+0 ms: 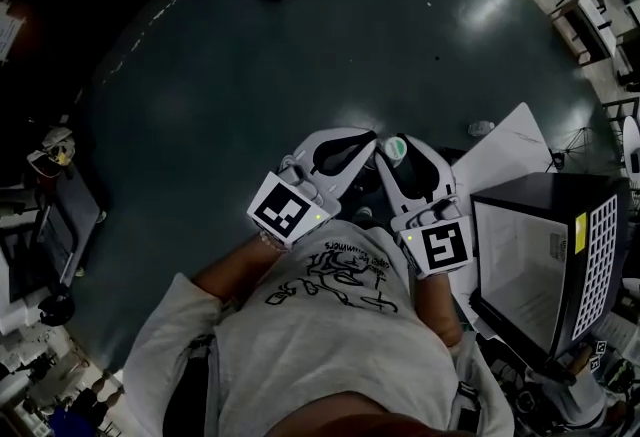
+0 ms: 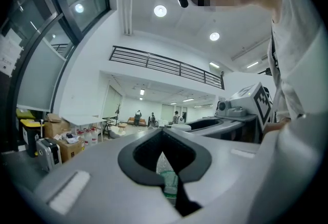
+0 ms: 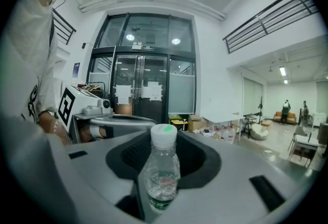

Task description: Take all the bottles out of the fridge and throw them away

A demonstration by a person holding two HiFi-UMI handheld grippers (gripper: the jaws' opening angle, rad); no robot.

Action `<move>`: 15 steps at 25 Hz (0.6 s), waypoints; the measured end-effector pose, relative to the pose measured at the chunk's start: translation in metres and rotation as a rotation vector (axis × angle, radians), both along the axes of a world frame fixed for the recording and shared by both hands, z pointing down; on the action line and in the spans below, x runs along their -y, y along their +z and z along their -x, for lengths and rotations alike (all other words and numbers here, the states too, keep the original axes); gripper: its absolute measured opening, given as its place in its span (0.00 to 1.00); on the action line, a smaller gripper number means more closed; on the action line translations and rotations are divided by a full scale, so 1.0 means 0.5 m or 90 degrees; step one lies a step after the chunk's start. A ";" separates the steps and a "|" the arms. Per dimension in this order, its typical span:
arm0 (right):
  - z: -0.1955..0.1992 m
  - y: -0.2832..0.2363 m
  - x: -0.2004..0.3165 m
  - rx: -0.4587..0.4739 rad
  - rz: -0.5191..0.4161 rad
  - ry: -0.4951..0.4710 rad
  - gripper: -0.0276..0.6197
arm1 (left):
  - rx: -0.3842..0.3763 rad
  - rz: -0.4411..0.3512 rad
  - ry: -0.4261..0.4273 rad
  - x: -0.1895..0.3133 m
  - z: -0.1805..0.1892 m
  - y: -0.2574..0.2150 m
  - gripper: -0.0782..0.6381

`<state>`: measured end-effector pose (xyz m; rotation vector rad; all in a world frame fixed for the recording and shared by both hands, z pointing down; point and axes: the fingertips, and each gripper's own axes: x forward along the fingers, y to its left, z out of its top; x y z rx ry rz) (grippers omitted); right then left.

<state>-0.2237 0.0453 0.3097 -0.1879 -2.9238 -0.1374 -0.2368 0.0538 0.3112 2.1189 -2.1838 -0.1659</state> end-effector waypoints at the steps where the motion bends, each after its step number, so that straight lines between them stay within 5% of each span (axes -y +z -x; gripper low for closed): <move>1: -0.002 -0.001 -0.003 -0.001 0.000 -0.005 0.28 | -0.001 0.000 -0.005 -0.003 -0.002 -0.001 0.12; 15: -0.056 -0.010 0.007 -0.003 -0.005 -0.056 0.28 | 0.018 -0.002 -0.059 0.004 -0.054 -0.007 0.12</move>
